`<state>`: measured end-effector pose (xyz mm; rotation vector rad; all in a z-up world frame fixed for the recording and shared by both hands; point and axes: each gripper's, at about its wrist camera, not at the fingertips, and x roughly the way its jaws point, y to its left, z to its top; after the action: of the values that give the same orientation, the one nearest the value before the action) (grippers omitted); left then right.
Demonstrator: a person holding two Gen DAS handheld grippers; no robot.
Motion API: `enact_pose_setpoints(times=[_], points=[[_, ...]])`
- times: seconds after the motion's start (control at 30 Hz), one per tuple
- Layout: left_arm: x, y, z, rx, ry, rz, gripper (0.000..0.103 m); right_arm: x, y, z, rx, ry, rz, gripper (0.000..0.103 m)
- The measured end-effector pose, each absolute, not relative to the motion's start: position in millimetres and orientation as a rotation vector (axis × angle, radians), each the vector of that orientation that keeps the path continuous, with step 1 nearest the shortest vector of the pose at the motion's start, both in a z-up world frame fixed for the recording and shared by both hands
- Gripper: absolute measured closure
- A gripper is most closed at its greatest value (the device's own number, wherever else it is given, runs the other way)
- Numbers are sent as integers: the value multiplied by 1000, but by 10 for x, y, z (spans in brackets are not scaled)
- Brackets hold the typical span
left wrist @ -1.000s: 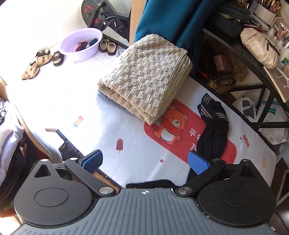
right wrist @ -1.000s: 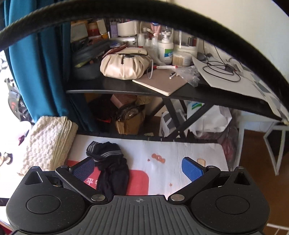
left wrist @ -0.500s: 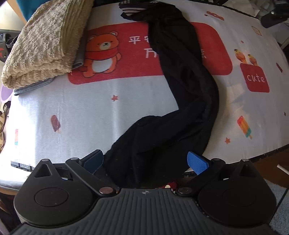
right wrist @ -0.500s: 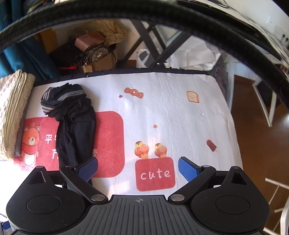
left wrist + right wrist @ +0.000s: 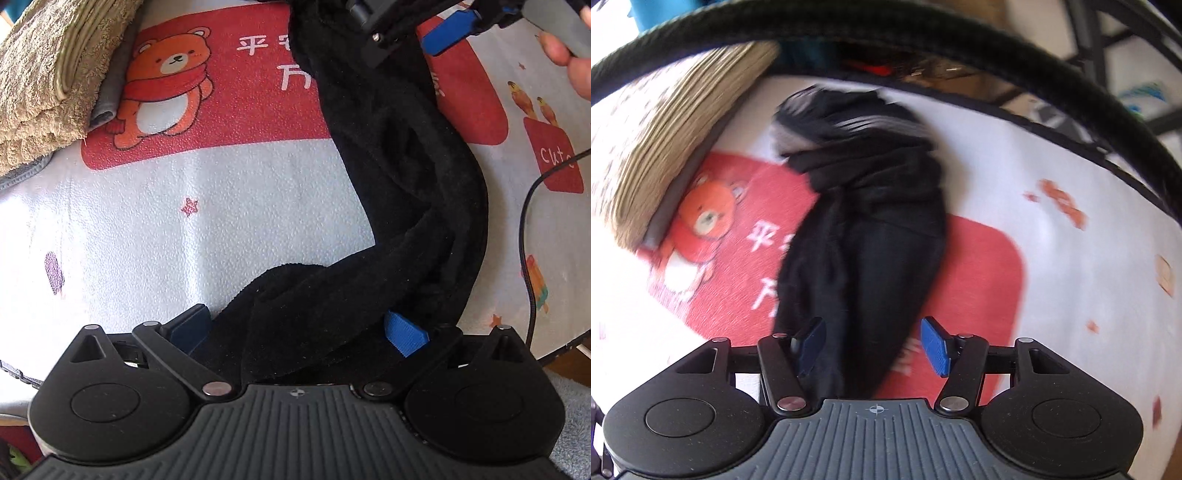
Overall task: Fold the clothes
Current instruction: 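Grasp the striped waistband of the black trousers with the right gripper, then grasp the trouser leg with the left gripper while the right gripper lifts the waistband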
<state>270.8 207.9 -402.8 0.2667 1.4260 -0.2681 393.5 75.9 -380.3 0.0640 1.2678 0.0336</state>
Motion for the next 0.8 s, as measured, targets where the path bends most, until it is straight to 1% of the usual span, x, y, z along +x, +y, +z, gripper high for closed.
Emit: enact_pose_setpoints(times=[0.07,0.1,0.13,0.17,0.2,0.23,0.27,0.37,0.5,0.57,0.6,0.63,0.67,0.7,0.8], points=[[2688,2102,-4040,261,1423,-268,0,3978,861,-3885,16,1283,51,63],[2684,2102,-4042,257,1423,-262,0,3992,869,-3920,7,1298,48,77],[2680,2101,-4044,253,1423,-257,0,3984,844,-3935,16,1309,43,82],[2682,2106,-4046,247,1427,-254,0,3965,785,-3921,42,1302,40,84],[2685,2110,-4048,241,1430,-251,0,3946,725,-3906,69,1294,38,95],[2688,2115,-4051,235,1433,-249,0,3922,651,-3880,79,1283,24,100],[2690,2120,-4053,229,1437,-246,0,3884,541,-3853,85,1270,-14,102],[2699,2124,-4054,227,1451,-244,0,3741,88,-3808,146,1249,-155,103],[2695,2126,-4052,215,1460,-231,0,3465,-581,-3851,282,1301,-358,103],[2673,2132,-4048,202,1453,-219,0,3363,-676,-3816,312,1294,-312,98],[2663,2136,-4045,196,1450,-212,0,3353,-631,-3788,291,1284,-274,91],[2652,2139,-4043,190,1446,-206,0,3345,-583,-3760,269,1272,-236,80],[2644,2144,-4040,187,1449,-201,0,3366,-499,-3729,249,1258,-190,76],[2637,2148,-4037,184,1452,-196,0,3433,-370,-3723,238,1248,-149,72],[2614,2163,-4028,174,1460,-182,0,3680,2,-3698,227,1241,-32,68]])
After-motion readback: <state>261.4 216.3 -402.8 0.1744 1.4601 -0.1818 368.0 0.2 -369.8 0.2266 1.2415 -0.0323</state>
